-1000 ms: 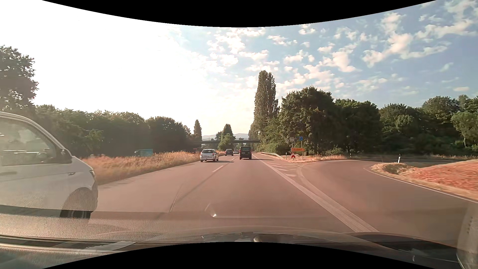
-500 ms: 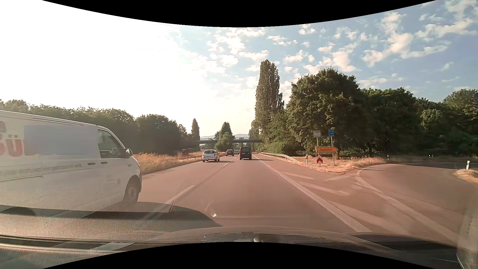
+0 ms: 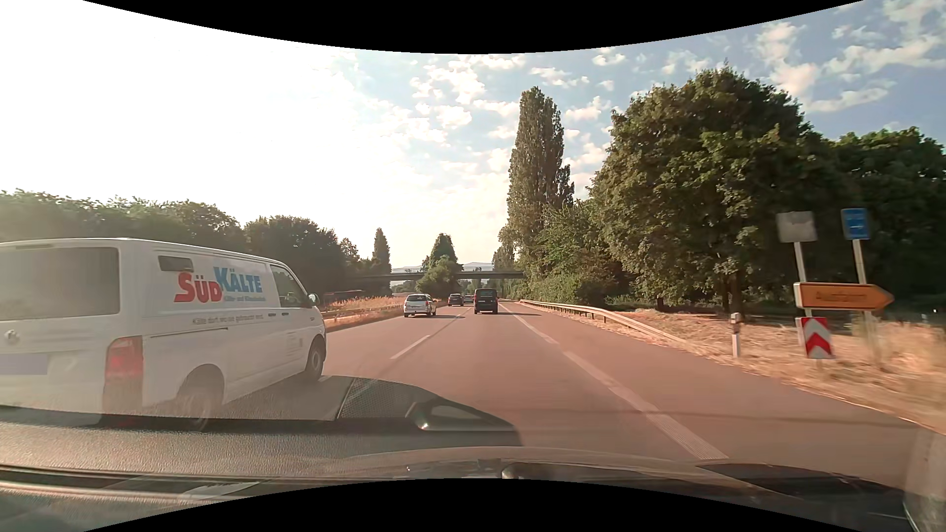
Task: Follow the waypoints while adhering to traffic rules and regulations
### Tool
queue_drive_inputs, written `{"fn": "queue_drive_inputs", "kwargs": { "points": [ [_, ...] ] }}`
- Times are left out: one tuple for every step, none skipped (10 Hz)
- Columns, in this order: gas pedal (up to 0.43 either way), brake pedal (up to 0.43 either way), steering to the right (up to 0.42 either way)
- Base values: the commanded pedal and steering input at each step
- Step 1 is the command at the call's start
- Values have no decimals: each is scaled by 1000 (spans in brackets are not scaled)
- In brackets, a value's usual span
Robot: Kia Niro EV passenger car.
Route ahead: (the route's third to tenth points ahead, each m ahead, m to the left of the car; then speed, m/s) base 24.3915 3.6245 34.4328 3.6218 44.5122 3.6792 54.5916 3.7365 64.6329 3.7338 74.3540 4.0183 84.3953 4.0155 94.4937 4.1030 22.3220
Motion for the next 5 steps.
{"fn": "queue_drive_inputs", "kwargs": {
  "points": [
    [228, 0, 0],
    [228, 0, 0],
    [228, 0, 0],
    [228, 0, 0],
    [228, 0, 0]
  ]
}}
